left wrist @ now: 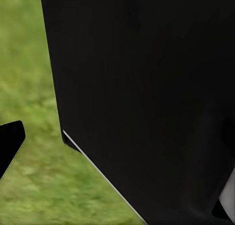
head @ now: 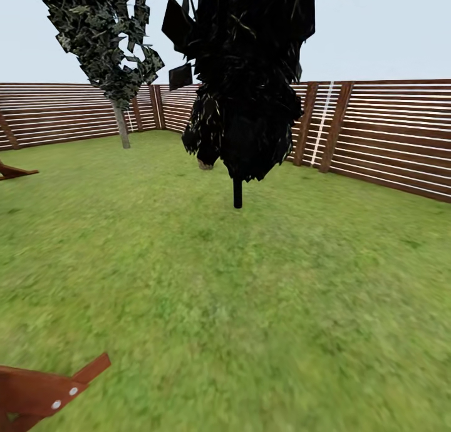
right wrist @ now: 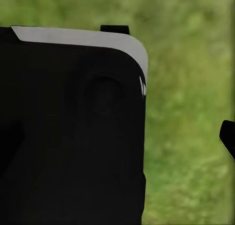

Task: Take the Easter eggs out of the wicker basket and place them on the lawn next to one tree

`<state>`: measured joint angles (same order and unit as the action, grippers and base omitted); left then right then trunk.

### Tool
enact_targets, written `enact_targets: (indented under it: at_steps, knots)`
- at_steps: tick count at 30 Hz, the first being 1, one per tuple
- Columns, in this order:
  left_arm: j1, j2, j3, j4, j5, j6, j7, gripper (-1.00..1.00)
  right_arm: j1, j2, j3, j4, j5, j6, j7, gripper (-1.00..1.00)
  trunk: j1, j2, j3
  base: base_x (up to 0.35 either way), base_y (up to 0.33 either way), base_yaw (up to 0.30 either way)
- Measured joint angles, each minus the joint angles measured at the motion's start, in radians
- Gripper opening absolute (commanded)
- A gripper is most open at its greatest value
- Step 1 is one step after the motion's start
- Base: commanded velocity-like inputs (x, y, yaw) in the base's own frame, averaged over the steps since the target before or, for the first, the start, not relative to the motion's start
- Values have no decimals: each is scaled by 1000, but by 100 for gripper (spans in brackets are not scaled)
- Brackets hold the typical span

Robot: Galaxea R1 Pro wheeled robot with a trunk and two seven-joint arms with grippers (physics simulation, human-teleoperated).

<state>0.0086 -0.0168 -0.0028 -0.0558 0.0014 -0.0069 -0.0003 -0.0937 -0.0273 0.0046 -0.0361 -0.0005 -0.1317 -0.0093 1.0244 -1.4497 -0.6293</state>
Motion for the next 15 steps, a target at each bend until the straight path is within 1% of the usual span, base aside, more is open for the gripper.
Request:
enact_targets:
  at_steps: [15]
  knots:
    - [0,0,0,-1,0,0,-1,100,0,3,-1,0,-2,0,0,100,0,0,0,339,0,0]
